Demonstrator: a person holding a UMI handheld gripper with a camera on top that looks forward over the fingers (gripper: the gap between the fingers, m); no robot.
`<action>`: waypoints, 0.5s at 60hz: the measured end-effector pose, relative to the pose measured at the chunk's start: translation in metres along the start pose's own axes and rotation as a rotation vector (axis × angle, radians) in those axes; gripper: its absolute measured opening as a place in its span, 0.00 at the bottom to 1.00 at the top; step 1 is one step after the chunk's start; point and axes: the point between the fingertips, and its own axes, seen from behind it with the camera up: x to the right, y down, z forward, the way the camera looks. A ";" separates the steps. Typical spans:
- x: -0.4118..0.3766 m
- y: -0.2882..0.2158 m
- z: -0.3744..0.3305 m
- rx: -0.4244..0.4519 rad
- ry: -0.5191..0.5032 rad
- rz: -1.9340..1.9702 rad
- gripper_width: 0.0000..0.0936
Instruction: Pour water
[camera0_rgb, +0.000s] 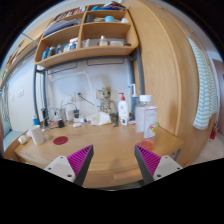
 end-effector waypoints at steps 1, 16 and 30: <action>0.009 0.000 0.002 0.001 0.012 0.001 0.91; 0.095 -0.022 0.038 0.052 0.122 -0.044 0.91; 0.108 -0.030 0.088 0.059 0.118 -0.073 0.91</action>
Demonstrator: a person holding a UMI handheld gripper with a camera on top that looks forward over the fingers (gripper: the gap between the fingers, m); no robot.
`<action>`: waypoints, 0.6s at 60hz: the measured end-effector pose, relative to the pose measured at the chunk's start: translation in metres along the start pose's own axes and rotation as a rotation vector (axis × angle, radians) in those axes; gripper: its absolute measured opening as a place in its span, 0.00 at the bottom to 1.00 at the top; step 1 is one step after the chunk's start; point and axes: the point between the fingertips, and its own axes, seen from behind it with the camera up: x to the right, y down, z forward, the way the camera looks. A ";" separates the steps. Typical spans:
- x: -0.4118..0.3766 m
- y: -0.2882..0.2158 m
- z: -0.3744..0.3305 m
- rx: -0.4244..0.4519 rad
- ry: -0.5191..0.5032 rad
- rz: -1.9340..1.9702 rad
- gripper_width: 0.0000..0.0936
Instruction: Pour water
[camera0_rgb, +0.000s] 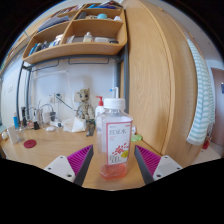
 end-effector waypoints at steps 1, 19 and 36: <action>0.001 -0.001 0.003 0.003 0.004 -0.001 0.91; 0.002 -0.012 0.033 0.049 0.000 -0.002 0.66; 0.000 -0.013 0.037 0.046 -0.002 -0.004 0.43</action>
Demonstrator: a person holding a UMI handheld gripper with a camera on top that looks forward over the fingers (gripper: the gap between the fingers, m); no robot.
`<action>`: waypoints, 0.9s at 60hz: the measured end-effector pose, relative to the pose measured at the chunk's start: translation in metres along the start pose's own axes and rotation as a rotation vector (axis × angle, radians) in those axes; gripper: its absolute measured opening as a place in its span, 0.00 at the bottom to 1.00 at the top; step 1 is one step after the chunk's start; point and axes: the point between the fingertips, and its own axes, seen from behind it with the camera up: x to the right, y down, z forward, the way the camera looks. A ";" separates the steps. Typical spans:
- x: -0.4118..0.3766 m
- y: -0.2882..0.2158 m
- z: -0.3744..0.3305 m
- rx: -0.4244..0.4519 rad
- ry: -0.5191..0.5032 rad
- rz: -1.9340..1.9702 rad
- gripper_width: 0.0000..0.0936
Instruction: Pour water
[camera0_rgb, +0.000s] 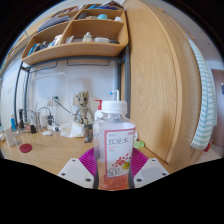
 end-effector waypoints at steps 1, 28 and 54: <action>0.000 0.000 0.000 -0.001 -0.001 0.000 0.43; -0.151 -0.067 0.004 0.066 -0.064 -0.641 0.43; -0.385 -0.123 -0.002 0.381 -0.107 -1.595 0.44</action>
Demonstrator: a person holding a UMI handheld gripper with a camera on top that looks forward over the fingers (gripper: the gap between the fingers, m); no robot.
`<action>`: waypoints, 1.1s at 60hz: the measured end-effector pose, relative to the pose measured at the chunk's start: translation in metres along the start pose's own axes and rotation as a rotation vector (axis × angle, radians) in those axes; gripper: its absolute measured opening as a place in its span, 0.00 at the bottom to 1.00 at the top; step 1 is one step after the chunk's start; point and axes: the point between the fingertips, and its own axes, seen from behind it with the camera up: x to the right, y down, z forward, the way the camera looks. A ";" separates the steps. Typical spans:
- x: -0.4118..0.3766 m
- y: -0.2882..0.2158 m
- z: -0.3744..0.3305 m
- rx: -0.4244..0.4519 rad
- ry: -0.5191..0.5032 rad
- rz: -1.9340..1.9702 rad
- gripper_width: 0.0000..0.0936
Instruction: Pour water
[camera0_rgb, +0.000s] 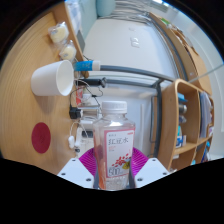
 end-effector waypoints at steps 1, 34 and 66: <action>0.000 -0.006 0.002 0.010 0.002 -0.029 0.44; -0.025 -0.093 0.017 0.133 0.054 -0.601 0.44; -0.020 0.002 0.011 -0.067 -0.075 0.694 0.46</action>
